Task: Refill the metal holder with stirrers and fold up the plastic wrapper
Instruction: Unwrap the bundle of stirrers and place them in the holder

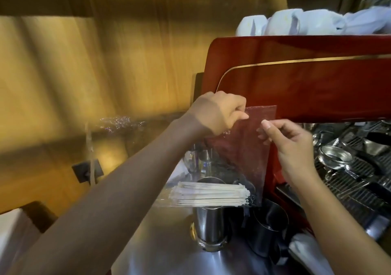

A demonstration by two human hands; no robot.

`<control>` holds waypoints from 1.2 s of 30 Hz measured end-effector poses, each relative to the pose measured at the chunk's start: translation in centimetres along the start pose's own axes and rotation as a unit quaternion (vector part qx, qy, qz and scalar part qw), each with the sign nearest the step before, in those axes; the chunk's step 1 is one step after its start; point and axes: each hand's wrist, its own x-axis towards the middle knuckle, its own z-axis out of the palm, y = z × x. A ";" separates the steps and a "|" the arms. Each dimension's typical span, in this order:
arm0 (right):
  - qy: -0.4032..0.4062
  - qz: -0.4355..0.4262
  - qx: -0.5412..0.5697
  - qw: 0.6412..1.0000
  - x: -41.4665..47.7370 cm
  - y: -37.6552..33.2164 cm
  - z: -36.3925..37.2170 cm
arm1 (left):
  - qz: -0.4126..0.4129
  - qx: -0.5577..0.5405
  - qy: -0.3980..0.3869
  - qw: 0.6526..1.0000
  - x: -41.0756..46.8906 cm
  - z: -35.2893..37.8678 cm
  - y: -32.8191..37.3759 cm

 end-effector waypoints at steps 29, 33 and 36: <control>0.001 0.187 -0.046 0.981 -9.7 9.0 -3.5 | -0.103 -0.113 -0.122 0.981 -3.1 -1.5 -5.7; 0.007 0.213 0.010 0.977 -9.9 9.3 -2.8 | -0.112 -0.112 -0.086 0.984 -3.9 -2.0 -6.3; 0.012 0.225 0.025 0.974 -10.0 9.7 -2.6 | -0.110 -0.103 -0.051 0.987 -4.0 -1.9 -6.1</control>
